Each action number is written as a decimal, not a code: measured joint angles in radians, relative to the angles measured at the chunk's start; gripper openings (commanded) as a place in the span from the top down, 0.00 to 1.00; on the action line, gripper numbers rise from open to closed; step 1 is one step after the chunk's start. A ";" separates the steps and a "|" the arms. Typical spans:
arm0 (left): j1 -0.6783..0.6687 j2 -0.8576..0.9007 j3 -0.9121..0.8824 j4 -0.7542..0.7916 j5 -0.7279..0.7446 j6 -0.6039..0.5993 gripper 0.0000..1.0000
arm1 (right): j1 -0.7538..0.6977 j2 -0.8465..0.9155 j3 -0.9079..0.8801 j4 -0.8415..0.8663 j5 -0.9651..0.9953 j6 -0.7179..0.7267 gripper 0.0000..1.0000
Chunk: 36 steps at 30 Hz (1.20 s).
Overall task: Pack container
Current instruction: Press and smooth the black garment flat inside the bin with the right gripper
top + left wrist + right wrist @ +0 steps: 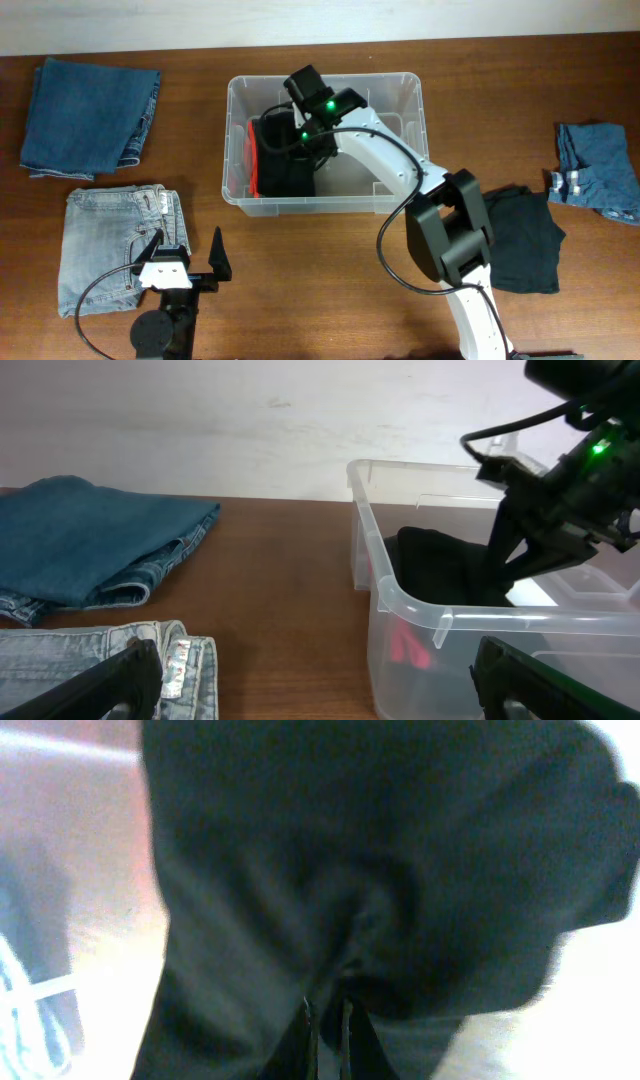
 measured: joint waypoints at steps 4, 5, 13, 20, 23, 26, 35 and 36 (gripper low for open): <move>0.000 0.000 0.000 0.000 0.000 0.000 0.01 | -0.044 -0.004 0.000 -0.003 0.063 0.000 0.96; 0.000 0.000 0.000 0.000 0.000 0.000 0.01 | -0.061 -0.003 0.000 -0.009 0.090 0.004 0.96; 0.000 0.000 0.000 0.000 0.000 0.000 0.01 | -0.126 0.003 0.001 -0.006 0.174 0.012 0.96; 0.000 0.000 0.000 0.000 0.000 0.000 0.00 | -0.101 0.072 0.004 0.042 0.142 0.013 0.96; 0.000 0.000 0.000 0.000 0.000 0.000 0.01 | -0.091 0.076 0.004 0.065 0.110 0.012 0.96; 0.000 0.000 0.000 0.000 0.000 0.000 0.01 | -0.090 0.076 0.005 0.093 0.048 0.011 0.96; 0.000 0.000 0.000 0.000 0.000 0.000 0.01 | -0.091 0.076 0.006 0.084 -0.018 -0.015 0.96; 0.000 0.000 0.000 0.000 0.000 0.000 0.01 | -0.090 0.076 0.008 0.066 -0.011 -0.018 0.96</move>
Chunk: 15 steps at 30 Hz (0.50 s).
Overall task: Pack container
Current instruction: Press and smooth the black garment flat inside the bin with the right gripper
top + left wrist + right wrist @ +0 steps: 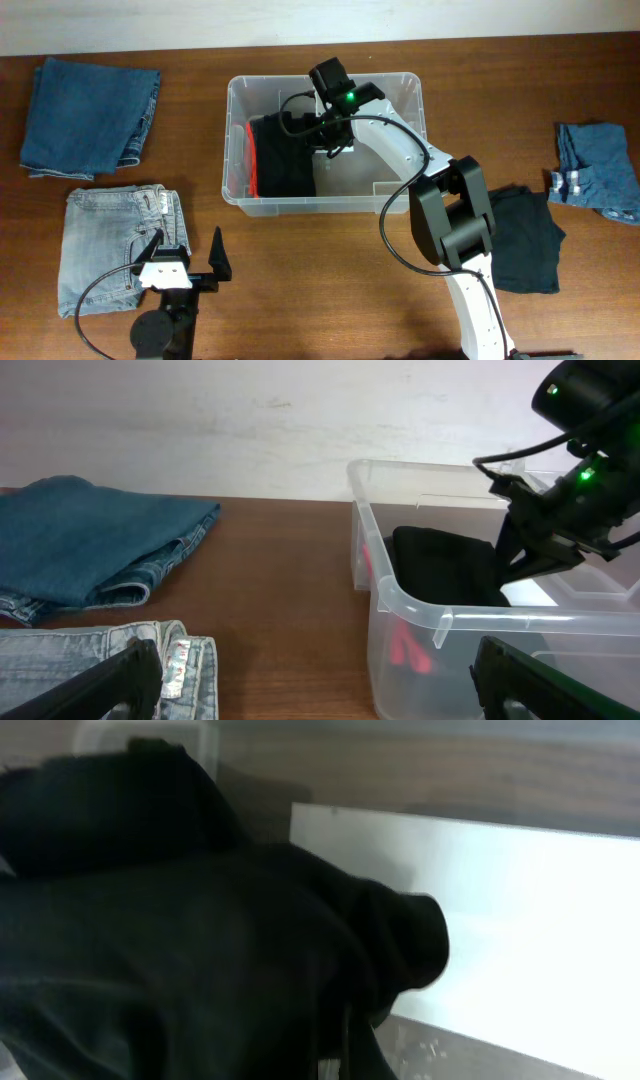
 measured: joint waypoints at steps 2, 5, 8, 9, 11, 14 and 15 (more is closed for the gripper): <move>0.000 0.000 0.000 0.000 0.000 0.000 0.01 | 0.000 0.000 0.006 -0.035 0.025 -0.002 0.96; 0.000 0.000 0.000 0.000 0.000 0.000 0.01 | 0.000 -0.002 0.025 -0.124 0.095 -0.002 0.96; 0.000 0.000 0.000 0.000 0.000 0.000 0.00 | 0.000 -0.019 0.034 -0.225 0.137 -0.005 0.96; 0.000 0.000 0.000 0.000 0.000 0.000 0.01 | 0.001 -0.028 0.035 -0.272 0.144 -0.005 0.96; 0.000 0.000 0.000 0.000 0.000 0.000 0.01 | 0.003 -0.033 0.037 -0.306 0.145 -0.005 0.96; 0.000 0.000 0.000 0.000 0.000 0.000 0.01 | 0.019 -0.034 0.037 -0.326 0.126 -0.007 0.96; 0.000 0.000 0.000 0.000 0.000 0.000 0.01 | 0.023 -0.034 0.037 -0.326 0.123 -0.009 0.96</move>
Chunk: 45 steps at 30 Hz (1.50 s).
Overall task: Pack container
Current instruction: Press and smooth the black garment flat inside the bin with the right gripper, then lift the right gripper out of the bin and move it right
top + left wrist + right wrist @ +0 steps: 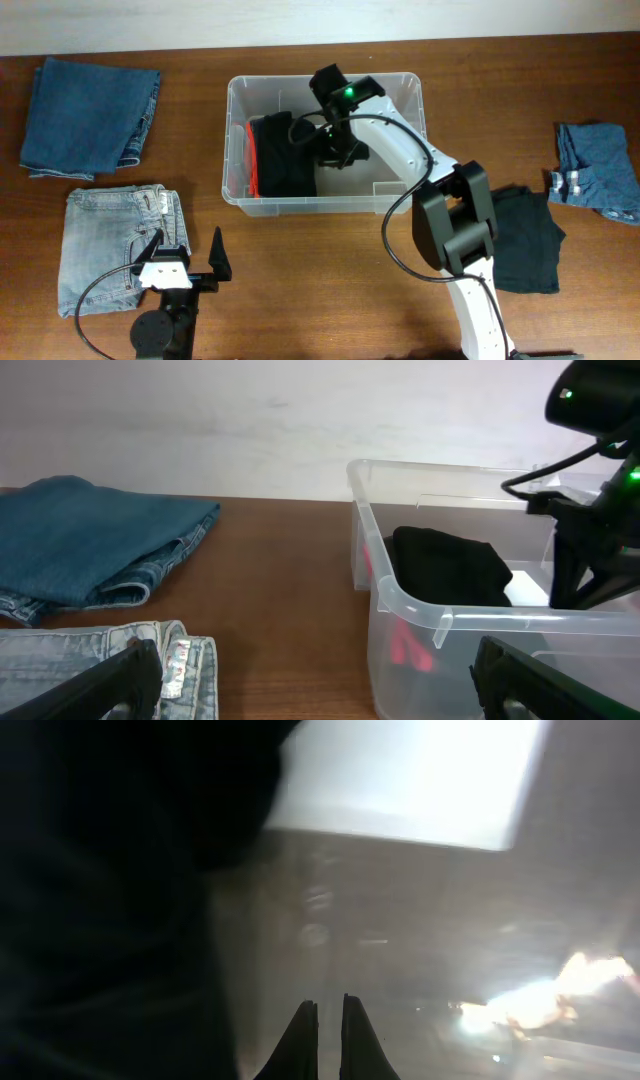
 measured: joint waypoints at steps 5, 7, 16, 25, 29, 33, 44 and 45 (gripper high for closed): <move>0.000 0.000 0.000 0.000 0.000 0.000 0.01 | 0.089 0.000 0.000 0.016 -0.029 -0.001 0.96; 0.000 0.000 0.000 0.000 0.000 0.000 0.01 | 0.108 0.000 0.000 0.022 -0.032 -0.001 0.96; 0.000 0.000 0.000 0.000 0.000 0.000 0.01 | 0.104 0.000 0.001 0.053 -0.033 -0.015 0.96; 0.000 0.000 0.000 0.000 0.000 0.000 0.01 | 0.100 -0.128 0.138 -0.124 0.124 -0.051 0.52; 0.000 0.000 0.000 0.000 0.000 0.000 0.01 | 0.057 -0.318 0.209 -0.233 0.243 -0.058 0.40; 0.000 0.000 0.000 0.000 0.000 0.000 0.01 | -0.080 -0.489 0.223 -0.335 0.294 -0.042 0.39; 0.000 0.000 0.000 0.000 0.000 0.000 0.01 | -0.498 -0.667 0.222 -0.544 0.330 0.008 0.23; 0.000 0.000 0.000 0.000 0.000 0.000 0.01 | -0.536 -0.672 0.222 -0.544 0.328 0.008 0.20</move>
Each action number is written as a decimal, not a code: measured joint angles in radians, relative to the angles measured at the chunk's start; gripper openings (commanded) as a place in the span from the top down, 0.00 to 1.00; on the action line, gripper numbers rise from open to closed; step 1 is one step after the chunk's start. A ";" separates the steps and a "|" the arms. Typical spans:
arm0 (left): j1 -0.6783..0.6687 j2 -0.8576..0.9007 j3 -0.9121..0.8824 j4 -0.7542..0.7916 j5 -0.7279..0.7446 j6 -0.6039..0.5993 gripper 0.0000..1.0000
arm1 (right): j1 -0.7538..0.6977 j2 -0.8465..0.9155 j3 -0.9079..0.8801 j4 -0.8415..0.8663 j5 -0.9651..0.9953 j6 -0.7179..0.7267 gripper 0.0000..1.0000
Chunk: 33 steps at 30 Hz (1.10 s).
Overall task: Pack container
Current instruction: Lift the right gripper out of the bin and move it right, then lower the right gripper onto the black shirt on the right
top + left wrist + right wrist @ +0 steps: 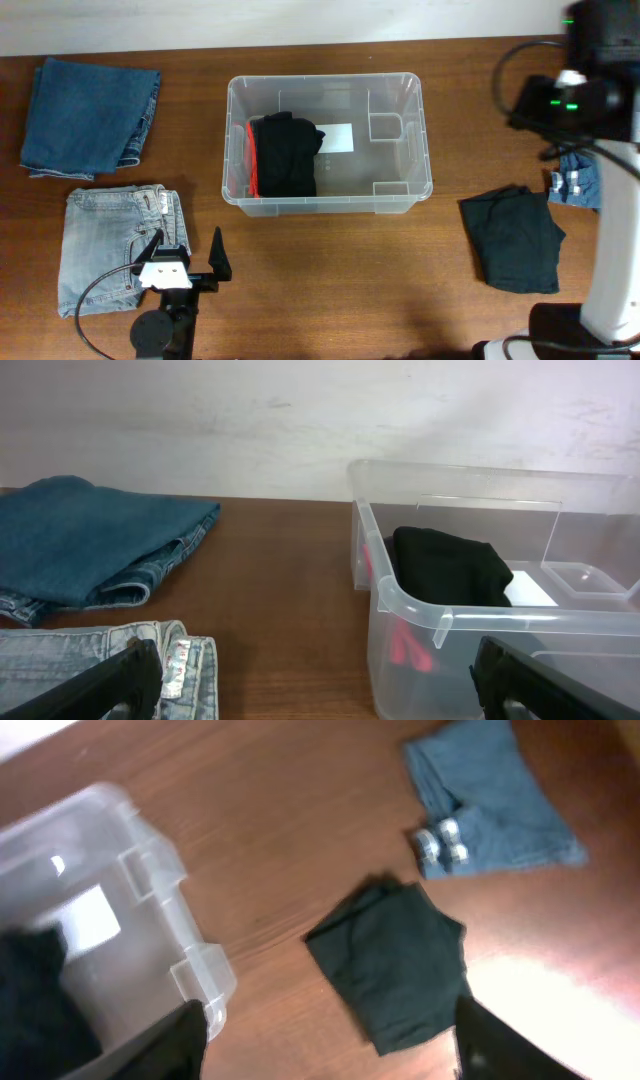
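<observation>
The clear plastic container [425, 140] stands mid-table. A folded black garment [286, 155] lies in its left half, on top of a red one [250, 150]; both also show in the left wrist view, black [445, 565] and red [408, 648]. Another black garment [515, 240] lies on the table to the right, seen from above in the right wrist view [392, 965]. My right gripper [330, 1045] hangs open high above that garment, holding nothing. My left gripper [315, 685] rests open near the front edge, left of the container.
Folded dark-blue jeans [90, 115] lie at the far left. Light-wash jeans [115, 245] lie beside my left gripper. A small blue denim piece [590, 185] lies at the right edge, past the black garment.
My right gripper was shut inside the container beside the black garment. Now it is out of the container, high over the right side of the table, and open. The garment stayed in the container.
First my right gripper was shut with its tips in the black garment in the container's left half. Then it was at the garment's right edge, then over the bare container floor, still shut. Now it is open over the right side. The left arm never moved.
</observation>
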 measured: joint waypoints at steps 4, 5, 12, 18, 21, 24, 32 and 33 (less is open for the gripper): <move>0.000 0.000 0.000 0.000 0.000 0.000 0.01 | -0.181 -0.003 -0.017 0.000 -0.024 0.000 0.16; 0.000 0.000 0.000 0.000 0.000 0.000 0.01 | -0.206 -0.003 -0.027 0.000 -0.038 0.000 0.16; 0.000 0.000 0.000 0.000 0.000 0.000 0.01 | -0.320 -0.021 -0.246 0.000 -0.151 -0.051 0.09; 0.000 0.000 0.000 0.000 0.000 0.000 0.01 | -0.347 -0.040 -0.435 0.002 -0.181 -0.011 0.01; 0.000 0.000 0.000 0.000 0.000 0.000 0.01 | -0.352 -0.045 -0.498 0.019 -0.185 0.038 0.01; 0.000 0.000 0.000 0.000 0.000 0.000 0.00 | -0.362 -0.047 -0.572 0.051 -0.189 0.101 0.01; 0.000 0.000 0.000 0.000 0.000 0.000 0.01 | -0.392 -0.051 -0.842 0.226 -0.196 0.266 0.01; 0.000 0.000 0.000 0.000 0.000 0.000 0.01 | -0.402 -0.052 -0.890 0.262 -0.198 0.296 0.01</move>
